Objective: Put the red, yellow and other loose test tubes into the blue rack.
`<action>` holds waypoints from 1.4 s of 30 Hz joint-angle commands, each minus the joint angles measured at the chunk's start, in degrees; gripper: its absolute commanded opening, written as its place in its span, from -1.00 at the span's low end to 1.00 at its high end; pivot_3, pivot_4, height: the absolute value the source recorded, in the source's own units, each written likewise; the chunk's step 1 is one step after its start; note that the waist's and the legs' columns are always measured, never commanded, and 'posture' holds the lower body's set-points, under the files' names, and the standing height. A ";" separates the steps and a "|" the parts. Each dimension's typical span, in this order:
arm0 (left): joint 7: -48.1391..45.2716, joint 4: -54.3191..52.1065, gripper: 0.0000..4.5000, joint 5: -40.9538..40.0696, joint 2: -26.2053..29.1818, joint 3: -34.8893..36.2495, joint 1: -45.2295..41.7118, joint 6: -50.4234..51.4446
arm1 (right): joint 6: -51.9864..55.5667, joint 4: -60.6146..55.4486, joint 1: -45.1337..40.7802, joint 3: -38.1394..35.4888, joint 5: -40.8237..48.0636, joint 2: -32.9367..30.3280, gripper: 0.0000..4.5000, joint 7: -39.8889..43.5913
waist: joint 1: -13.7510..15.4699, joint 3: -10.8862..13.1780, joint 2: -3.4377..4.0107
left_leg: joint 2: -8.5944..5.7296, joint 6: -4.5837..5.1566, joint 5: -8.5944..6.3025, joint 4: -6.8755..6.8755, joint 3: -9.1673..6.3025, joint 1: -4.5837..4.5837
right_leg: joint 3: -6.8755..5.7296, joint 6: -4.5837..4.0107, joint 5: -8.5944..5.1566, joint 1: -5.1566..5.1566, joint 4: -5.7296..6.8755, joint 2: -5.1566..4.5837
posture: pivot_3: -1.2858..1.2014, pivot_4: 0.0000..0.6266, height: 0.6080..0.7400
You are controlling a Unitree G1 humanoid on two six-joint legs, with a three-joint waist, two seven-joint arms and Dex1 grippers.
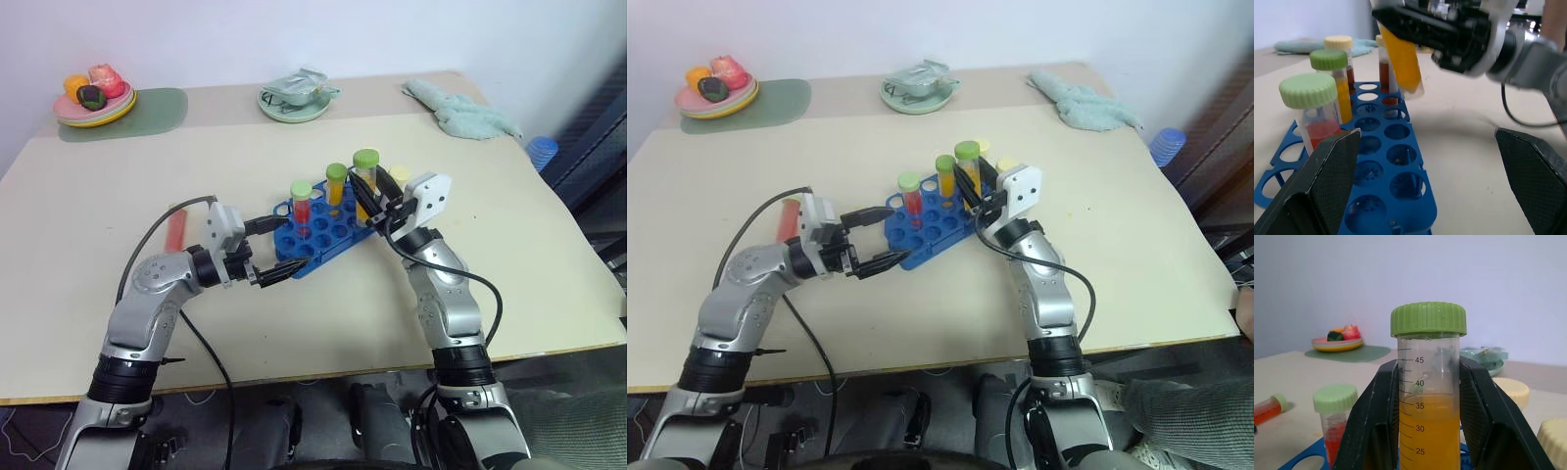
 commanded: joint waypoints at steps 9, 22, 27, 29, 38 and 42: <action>1.07 -9.35 1.00 -4.85 5.21 4.48 5.33 4.36 | -16.02 15.76 -6.77 -0.55 -0.52 2.41 -0.35 0.76 | -0.20 0.01 0.02 | 0.03 -0.07 0.04 -0.07 0.01 0.04 | 0.06 -0.02 -0.01 -0.03 0.05 0.05 | 0.03 -0.52 1.00; 1.51 -10.01 1.00 -6.01 8.06 6.20 7.01 4.77 | -22.61 24.47 -7.47 -0.72 0.01 5.47 -0.35 1.77 | -0.26 0.01 0.04 | 0.03 -0.08 0.04 -0.09 0.00 0.05 | 0.06 -0.02 -0.01 -0.02 0.05 0.06 | 0.03 -0.52 1.00; 1.32 -10.22 1.00 -6.29 9.08 6.57 7.45 4.80 | -24.96 28.11 -7.81 -1.28 0.20 6.23 -0.35 1.61 | -0.29 0.00 0.06 | 0.04 -0.09 0.04 -0.09 0.00 0.08 | 0.06 -0.02 0.00 -0.01 0.05 0.07 | 0.03 -0.52 1.00; 1.34 -10.31 1.00 -6.48 9.42 6.67 7.60 4.77 | -25.65 29.21 -8.00 -1.54 0.23 6.33 -0.35 1.58 | -0.33 -0.01 0.07 | 0.04 -0.09 0.04 -0.10 0.01 0.08 | 0.06 -0.02 0.00 -0.01 0.05 0.07 | 0.03 -0.52 1.00; 0.66 -9.68 1.00 -6.98 11.10 7.51 7.87 4.89 | -27.32 29.89 -7.21 -2.14 0.46 6.23 -0.35 1.39 | -0.30 -0.03 0.08 | 0.04 -0.09 0.04 -0.11 0.00 0.11 | 0.07 -0.02 -0.01 0.01 0.06 0.08 | 0.03 -0.52 1.00; 0.61 -9.51 1.00 -7.00 11.17 7.27 7.47 5.04 | -27.29 29.11 -6.65 -2.21 0.51 6.17 -0.35 1.17 | -0.27 -0.04 0.09 | 0.04 -0.09 0.04 -0.11 0.00 0.11 | 0.07 -0.02 -0.01 0.01 0.05 0.08 | 0.03 -0.52 1.00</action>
